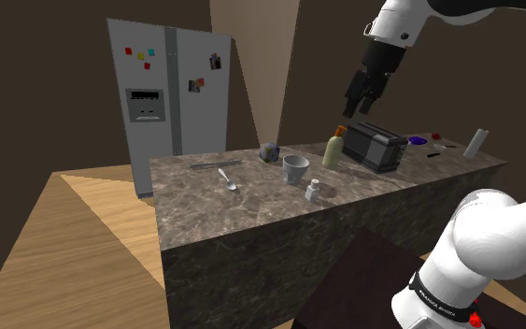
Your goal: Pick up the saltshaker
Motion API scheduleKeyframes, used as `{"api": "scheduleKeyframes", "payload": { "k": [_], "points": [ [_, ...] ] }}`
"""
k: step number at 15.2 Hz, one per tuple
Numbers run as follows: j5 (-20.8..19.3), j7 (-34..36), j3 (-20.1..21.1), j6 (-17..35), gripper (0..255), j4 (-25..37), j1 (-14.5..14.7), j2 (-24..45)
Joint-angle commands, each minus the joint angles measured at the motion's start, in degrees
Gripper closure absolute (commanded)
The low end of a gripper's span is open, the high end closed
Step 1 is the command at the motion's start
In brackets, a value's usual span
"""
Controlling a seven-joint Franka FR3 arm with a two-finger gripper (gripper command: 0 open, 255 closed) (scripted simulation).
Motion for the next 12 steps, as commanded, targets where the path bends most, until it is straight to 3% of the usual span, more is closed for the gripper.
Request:
{"api": "scheduleKeyframes", "payload": {
  "k": [1,12],
  "points": [
    [0.0,0.0,0.0,0.0,0,0.0,0.0,0.0],
    [-3.5,-6.24,-6.16,16.56,0,-9.43,-2.94,10.11]
  ]
}}
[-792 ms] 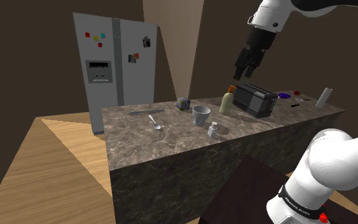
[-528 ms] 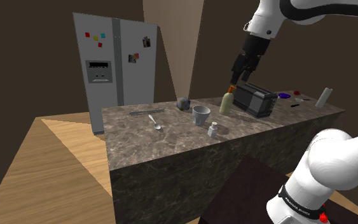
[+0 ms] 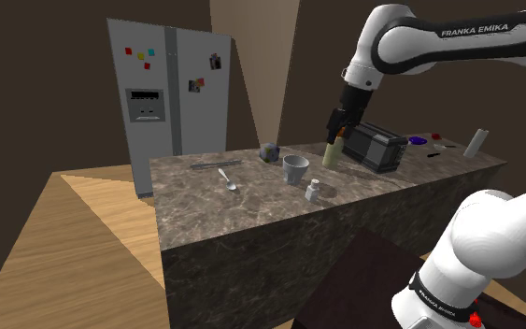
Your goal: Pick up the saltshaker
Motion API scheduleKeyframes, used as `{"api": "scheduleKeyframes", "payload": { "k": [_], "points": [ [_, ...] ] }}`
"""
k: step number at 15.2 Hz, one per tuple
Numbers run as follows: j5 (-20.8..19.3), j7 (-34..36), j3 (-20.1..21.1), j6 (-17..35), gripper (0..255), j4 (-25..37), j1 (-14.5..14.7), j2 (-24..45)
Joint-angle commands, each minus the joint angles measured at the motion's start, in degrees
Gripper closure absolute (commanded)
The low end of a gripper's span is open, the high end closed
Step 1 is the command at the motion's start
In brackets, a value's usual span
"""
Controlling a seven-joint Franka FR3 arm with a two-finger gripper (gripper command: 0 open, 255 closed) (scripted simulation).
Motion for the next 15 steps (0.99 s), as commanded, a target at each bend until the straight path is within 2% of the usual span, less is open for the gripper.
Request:
{"api": "scheduleKeyframes", "payload": {
  "k": [1,8,15],
  "points": [
    [-0.49,-1.0,-1.02,3.2,0,-0.99,-0.47,2.66],
    [-1.7,-4.96,-5.02,13.89,0,-2.35,-2.13,13.75],
    [-0.93,-9.58,-8.74,23.58,0,-0.28,-3.41,27.33]
  ]
}}
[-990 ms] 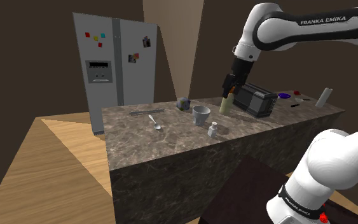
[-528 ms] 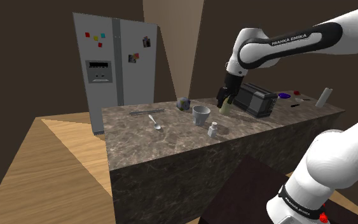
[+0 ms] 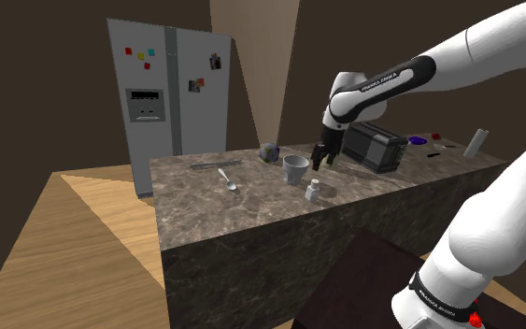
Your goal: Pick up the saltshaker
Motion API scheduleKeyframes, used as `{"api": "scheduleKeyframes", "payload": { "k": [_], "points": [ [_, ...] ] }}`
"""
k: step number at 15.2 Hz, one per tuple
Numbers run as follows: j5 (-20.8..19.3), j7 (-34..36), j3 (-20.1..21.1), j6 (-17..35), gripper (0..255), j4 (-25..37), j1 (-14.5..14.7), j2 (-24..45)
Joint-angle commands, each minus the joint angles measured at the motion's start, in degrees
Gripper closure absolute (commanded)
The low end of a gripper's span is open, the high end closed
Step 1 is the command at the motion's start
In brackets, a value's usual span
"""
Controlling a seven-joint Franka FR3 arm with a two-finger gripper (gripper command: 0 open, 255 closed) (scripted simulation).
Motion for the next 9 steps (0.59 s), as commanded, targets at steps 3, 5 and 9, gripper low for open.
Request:
{"api": "scheduleKeyframes", "payload": {
  "k": [3,5,9],
  "points": [
    [1.43,-2.94,-1.72,5.33,0,1.8,-0.72,8.21],
    [2.25,-4.19,-2.21,6.92,0,2.98,-1.1,11.43],
    [3.11,-4.82,-2.14,10.05,0,2.13,-1.14,13.78]
  ]
}}
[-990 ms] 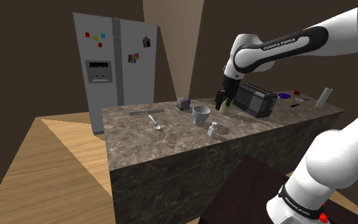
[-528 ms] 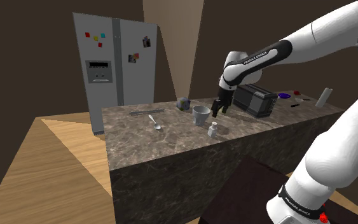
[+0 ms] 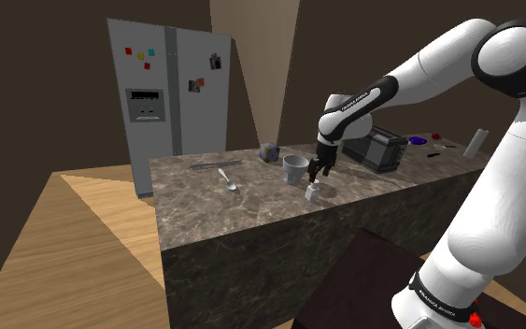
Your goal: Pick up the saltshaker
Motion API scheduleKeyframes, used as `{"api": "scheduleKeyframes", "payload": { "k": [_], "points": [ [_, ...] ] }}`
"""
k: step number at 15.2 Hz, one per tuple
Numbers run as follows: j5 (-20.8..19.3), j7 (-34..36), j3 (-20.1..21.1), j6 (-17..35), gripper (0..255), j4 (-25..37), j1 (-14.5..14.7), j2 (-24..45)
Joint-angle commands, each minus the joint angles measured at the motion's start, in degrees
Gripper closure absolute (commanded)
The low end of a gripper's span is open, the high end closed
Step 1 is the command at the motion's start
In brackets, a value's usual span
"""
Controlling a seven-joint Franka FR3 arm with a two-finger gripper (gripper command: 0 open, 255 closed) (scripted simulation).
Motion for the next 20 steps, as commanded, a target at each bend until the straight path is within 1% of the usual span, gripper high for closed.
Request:
{"api": "scheduleKeyframes", "payload": {
  "k": [1,3,5,6,15,20],
  "points": [
    [0.56,-0.37,0.05,1.85,0,-0.38,0.0,1.49],
    [1.08,-0.74,0.12,3.4,0,-0.7,-0.03,2.76],
    [1.23,-0.85,0.15,3.84,0,-0.79,-0.05,3.13],
    [1.16,-0.75,0.16,3.78,255,-0.89,-0.01,2.96],
    [1.23,-0.85,0.15,3.84,255,-0.78,-0.05,3.13],
    [-0.01,0.04,-0.02,-0.04,255,0.08,0.04,0.02]
  ]
}}
